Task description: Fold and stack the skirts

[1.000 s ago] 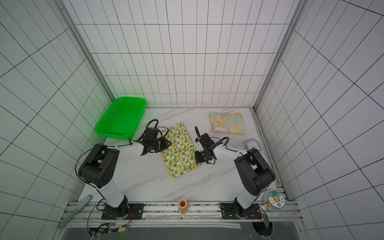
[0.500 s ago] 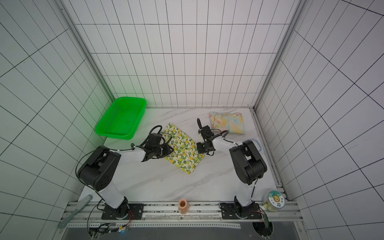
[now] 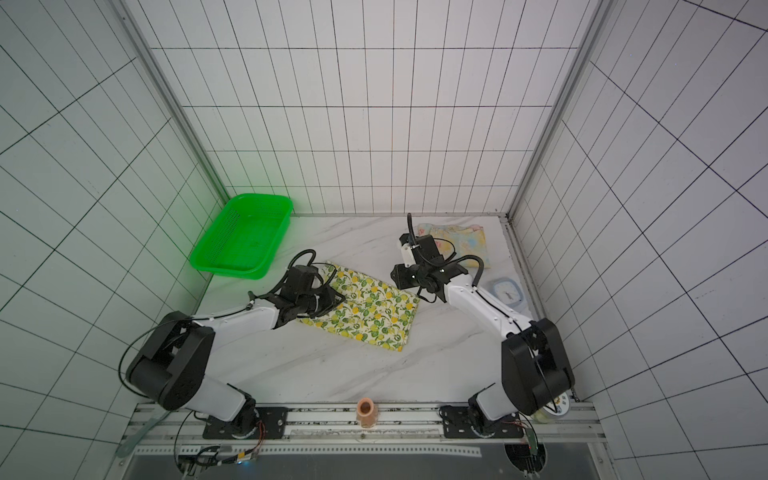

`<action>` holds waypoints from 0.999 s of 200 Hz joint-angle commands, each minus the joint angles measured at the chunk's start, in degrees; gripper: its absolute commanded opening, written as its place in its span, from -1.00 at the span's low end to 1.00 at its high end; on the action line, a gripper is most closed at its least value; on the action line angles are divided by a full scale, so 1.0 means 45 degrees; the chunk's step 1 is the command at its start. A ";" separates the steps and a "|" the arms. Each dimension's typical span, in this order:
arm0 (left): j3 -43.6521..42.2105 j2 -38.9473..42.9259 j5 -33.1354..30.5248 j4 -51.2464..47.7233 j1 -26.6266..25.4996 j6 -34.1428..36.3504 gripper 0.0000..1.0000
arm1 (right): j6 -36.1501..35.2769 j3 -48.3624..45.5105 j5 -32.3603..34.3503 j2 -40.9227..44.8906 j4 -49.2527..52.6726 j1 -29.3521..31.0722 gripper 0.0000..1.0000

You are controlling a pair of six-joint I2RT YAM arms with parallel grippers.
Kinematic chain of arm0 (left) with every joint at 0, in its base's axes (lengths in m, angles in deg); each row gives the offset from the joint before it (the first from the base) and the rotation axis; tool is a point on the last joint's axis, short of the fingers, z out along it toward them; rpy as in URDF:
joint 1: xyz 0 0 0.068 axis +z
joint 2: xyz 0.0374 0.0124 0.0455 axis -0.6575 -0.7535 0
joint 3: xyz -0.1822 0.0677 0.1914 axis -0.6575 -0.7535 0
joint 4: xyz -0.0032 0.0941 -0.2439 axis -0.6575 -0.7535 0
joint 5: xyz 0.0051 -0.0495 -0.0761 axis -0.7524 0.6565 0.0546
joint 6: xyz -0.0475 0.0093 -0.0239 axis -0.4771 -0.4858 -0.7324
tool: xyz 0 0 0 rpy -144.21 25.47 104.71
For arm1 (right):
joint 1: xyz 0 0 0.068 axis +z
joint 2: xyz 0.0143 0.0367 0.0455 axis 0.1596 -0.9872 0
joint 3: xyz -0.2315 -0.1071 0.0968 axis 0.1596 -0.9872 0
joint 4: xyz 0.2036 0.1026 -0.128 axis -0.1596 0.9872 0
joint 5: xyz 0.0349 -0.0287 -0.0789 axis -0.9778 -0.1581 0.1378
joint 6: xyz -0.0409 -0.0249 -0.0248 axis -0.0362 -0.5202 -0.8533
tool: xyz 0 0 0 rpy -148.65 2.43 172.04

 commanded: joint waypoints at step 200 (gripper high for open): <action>-0.2447 0.1874 -0.0342 -0.1440 0.1689 0.1210 -0.44 | 0.0798 -0.2549 -0.1674 -0.2575 -0.2379 0.1141 -0.47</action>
